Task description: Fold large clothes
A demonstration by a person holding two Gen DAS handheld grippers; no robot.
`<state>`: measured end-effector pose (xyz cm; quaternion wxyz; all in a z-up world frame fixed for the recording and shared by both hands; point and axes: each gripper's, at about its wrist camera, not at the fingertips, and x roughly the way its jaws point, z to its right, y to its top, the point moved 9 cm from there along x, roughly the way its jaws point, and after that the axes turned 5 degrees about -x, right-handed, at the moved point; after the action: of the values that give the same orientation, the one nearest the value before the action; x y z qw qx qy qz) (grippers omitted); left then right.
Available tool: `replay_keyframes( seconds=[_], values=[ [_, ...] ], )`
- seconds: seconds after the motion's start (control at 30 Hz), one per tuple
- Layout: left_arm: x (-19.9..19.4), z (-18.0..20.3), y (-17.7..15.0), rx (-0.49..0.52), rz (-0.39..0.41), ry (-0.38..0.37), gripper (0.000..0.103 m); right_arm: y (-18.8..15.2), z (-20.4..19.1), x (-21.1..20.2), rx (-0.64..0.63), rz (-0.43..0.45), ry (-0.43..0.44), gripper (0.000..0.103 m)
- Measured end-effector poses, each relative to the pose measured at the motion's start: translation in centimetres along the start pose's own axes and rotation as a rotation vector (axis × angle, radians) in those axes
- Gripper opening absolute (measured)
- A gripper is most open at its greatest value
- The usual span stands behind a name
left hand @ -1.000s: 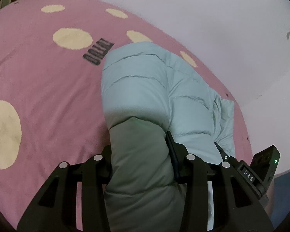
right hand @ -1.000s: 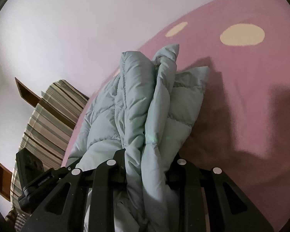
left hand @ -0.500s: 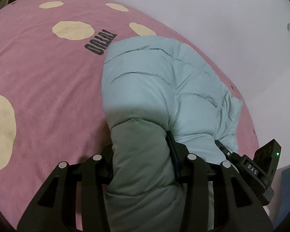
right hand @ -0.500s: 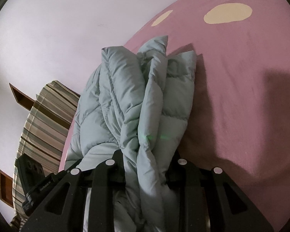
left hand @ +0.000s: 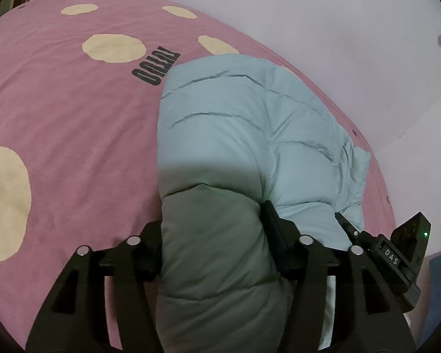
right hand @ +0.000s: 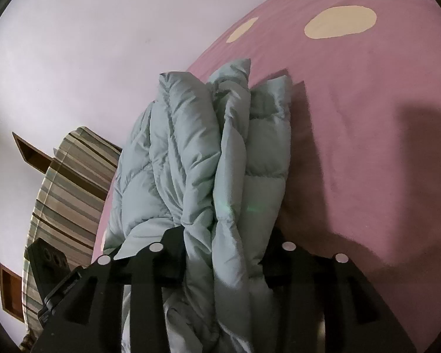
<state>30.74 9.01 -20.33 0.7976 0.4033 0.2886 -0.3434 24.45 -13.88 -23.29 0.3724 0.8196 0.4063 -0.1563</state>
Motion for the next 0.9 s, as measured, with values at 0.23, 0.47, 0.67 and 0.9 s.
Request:
replay_keyframes(
  seconds=[0.23, 0.47, 0.67, 0.9],
  values=[
    [-0.9, 0.1, -0.3, 0.004, 0.006, -0.013, 0.079, -0.2, -0.1, -1.1, 0.003, 0.002, -0.011, 0.049],
    [-1.9, 0.3, -1.3, 0.007, 0.0, -0.041, 0.081, -1.1, 0.0, -2.8, 0.011, 0.005, -0.023, 0.057],
    [-2.1, 0.5, -1.9, 0.043, 0.007, -0.034, 0.065, -2.3, 0.2, -2.8, 0.046, -0.019, 0.0, 0.057],
    [-3.0, 0.7, -2.5, 0.057, 0.007, -0.039, 0.051, -2.6, -0.5, -3.8, 0.032, -0.027, 0.021, 0.031]
  ],
)
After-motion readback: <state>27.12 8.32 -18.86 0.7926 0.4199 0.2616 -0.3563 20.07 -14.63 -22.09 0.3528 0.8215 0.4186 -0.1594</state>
